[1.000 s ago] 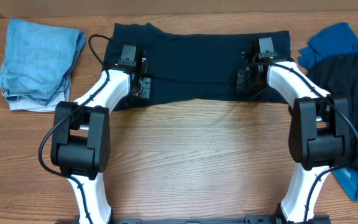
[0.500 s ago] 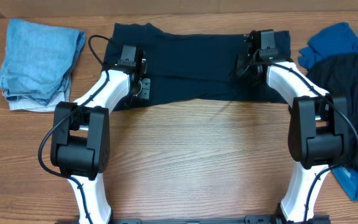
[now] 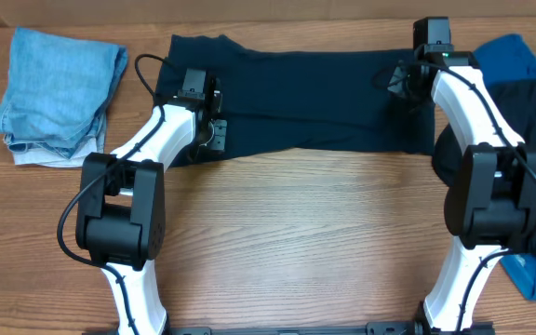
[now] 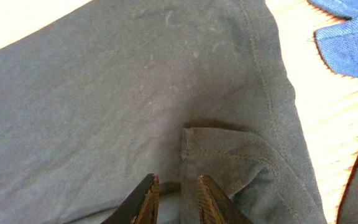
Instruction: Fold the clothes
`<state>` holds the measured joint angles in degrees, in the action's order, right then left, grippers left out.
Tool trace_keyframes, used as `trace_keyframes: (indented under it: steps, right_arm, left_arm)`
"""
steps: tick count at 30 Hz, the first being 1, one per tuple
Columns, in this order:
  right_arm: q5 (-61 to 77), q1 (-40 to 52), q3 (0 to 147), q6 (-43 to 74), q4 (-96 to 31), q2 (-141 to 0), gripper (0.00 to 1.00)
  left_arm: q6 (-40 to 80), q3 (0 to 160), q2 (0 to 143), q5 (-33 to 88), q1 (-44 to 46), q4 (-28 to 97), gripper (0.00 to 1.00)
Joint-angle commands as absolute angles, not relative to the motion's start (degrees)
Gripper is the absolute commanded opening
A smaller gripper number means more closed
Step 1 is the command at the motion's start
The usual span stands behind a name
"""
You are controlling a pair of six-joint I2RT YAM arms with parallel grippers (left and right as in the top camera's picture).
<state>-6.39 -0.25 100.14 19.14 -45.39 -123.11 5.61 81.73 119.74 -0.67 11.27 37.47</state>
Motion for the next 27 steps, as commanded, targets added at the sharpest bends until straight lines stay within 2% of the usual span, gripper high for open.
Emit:
trace_keyframes:
  steps: [1,13,19,27]
  right_arm:
    - [-9.3,0.0,101.3,20.2,-44.9,-126.2,0.25]
    - [-11.1,0.0,101.3,20.2,-44.2,-131.9,0.25]
    - [-12.0,0.0,102.3,20.2,-43.2,-132.4,0.04]
    - [-15.8,0.0,106.7,21.5,-42.2,-132.4,0.04]
  left_arm:
    - [5.1,79.2,121.6,-1.9,10.9,39.2,0.37]
    - [5.1,79.2,121.6,-1.9,10.9,39.4,0.37]
    - [5.1,79.2,121.6,-1.9,10.9,39.4,0.37]
    - [5.1,79.2,121.6,-1.9,10.9,39.4,0.37]
